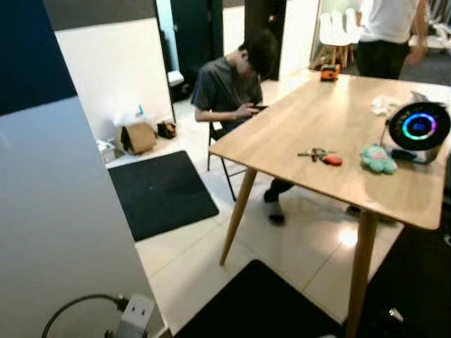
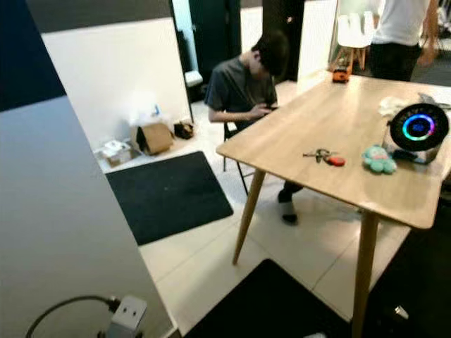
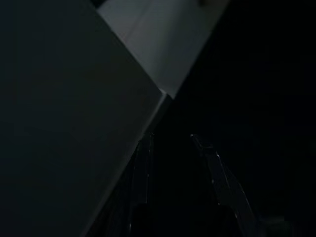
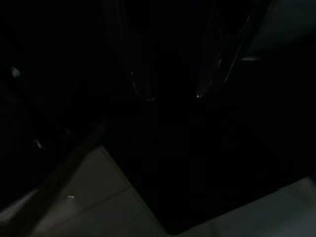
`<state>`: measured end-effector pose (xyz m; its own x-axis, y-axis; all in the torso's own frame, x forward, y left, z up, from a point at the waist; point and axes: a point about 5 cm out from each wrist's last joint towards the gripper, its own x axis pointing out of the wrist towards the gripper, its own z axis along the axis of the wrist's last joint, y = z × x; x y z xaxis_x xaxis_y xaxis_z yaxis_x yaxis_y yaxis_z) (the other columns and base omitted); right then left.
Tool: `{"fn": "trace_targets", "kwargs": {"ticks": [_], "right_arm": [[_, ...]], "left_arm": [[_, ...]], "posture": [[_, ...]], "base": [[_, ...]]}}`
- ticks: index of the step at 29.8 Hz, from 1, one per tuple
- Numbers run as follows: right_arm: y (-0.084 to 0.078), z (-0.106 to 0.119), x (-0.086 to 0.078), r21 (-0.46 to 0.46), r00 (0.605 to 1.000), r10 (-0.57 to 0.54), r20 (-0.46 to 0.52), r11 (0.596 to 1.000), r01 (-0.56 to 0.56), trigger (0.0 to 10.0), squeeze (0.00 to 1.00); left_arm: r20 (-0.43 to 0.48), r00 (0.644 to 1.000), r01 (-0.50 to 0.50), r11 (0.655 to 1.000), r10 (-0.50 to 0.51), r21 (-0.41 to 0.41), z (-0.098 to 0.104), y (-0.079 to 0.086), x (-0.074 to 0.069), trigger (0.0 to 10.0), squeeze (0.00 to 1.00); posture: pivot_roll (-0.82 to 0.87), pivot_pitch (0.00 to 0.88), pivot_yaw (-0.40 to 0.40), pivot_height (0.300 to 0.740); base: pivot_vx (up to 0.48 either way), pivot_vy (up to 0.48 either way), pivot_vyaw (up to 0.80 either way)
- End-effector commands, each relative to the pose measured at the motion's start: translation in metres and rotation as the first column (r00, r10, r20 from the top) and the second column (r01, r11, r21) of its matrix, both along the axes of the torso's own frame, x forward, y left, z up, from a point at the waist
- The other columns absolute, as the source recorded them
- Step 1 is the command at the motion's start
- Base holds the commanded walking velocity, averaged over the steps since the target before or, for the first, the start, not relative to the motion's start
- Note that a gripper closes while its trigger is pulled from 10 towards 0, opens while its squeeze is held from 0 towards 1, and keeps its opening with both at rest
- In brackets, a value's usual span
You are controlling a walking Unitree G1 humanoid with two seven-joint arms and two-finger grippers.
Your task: Hang keys on a hook
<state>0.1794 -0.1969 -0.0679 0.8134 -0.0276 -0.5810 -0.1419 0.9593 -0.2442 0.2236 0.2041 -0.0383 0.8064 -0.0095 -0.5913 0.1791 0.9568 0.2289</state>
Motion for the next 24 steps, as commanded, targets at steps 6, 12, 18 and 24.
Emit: {"fn": "trace_targets", "kwargs": {"ticks": [6,12,18,24], "right_arm": [[0.0034,-0.0043,-0.0062,0.013,1.000,-0.004,-0.029,1.000,0.004,10.0,0.00],[0.0035,-0.0043,-0.0063,0.013,1.000,-0.004,-0.028,1.000,0.004,10.0,0.00],[0.0039,-0.0043,-0.0061,0.013,1.000,-0.003,-0.027,1.000,0.003,10.0,0.00],[0.0042,-0.0046,-0.0062,0.012,1.000,-0.001,-0.031,1.000,0.002,10.0,0.00]], "left_arm": [[-0.023,1.000,0.002,1.000,-0.002,0.010,-0.0032,0.0020,-0.0036,10.0,0.00],[-0.023,1.000,0.002,1.000,-0.002,0.010,-0.0030,0.0022,-0.0039,10.0,0.00],[-0.024,1.000,0.002,1.000,-0.001,0.010,-0.0034,0.0024,-0.0041,10.0,0.00],[-0.025,1.000,0.000,1.000,0.000,0.010,-0.0036,0.0024,-0.0044,10.0,0.00]], "posture": [[0.05,0.101,0.115,0.740],[0.05,0.101,0.114,0.740],[0.05,0.101,0.114,0.740],[0.05,0.103,0.112,0.740]], "base": [[0.000,0.000,-0.78],[0.000,0.000,-0.78],[0.000,0.000,-0.78],[0.000,0.000,-0.78]]}}
